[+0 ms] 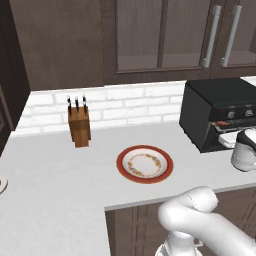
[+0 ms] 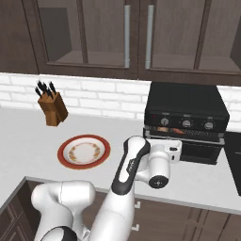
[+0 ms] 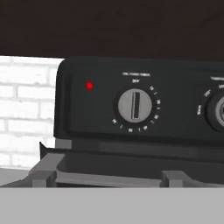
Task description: Pick up the kebab skewer and baguette bread, and place them inside the toaster oven. Close the toaster oven door and start by setting the timer.
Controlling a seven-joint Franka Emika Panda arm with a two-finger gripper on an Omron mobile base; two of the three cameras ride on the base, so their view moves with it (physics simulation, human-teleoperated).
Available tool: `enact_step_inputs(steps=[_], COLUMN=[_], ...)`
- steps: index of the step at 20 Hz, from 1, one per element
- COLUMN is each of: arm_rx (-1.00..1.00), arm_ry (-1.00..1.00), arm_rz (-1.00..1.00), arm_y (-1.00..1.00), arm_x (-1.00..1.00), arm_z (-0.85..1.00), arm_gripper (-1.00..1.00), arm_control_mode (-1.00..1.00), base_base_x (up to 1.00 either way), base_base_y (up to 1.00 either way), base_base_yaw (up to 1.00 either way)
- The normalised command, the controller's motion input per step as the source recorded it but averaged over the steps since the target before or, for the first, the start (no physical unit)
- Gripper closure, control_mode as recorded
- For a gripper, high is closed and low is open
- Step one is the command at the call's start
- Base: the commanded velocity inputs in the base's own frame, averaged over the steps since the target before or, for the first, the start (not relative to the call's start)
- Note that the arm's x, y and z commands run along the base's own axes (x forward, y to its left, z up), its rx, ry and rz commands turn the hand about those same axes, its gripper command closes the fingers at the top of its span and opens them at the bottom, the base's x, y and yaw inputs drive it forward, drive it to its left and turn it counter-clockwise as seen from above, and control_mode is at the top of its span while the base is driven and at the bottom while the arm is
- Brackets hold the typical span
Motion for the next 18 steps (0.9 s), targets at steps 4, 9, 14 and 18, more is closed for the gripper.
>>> enact_step_inputs(steps=[4,9,14,18], arm_rx=[0.0,0.0,0.0,0.0], arm_ry=[-0.04,-0.02,-0.01,-0.01], arm_rz=[0.0,0.0,0.0,0.0], arm_y=[-0.12,-0.04,-0.02,-0.03], arm_x=[0.03,0.24,0.17,0.06], arm_z=[-0.18,-0.19,-0.16,-0.2], arm_gripper=[-1.0,-1.0,-1.0,-1.0], arm_control_mode=[-1.0,-1.0,-1.0,-1.0], base_base_x=[0.0,0.0,0.0,0.0], base_base_y=[0.0,0.0,0.0,0.0], base_base_yaw=[0.0,0.0,0.0,0.0])
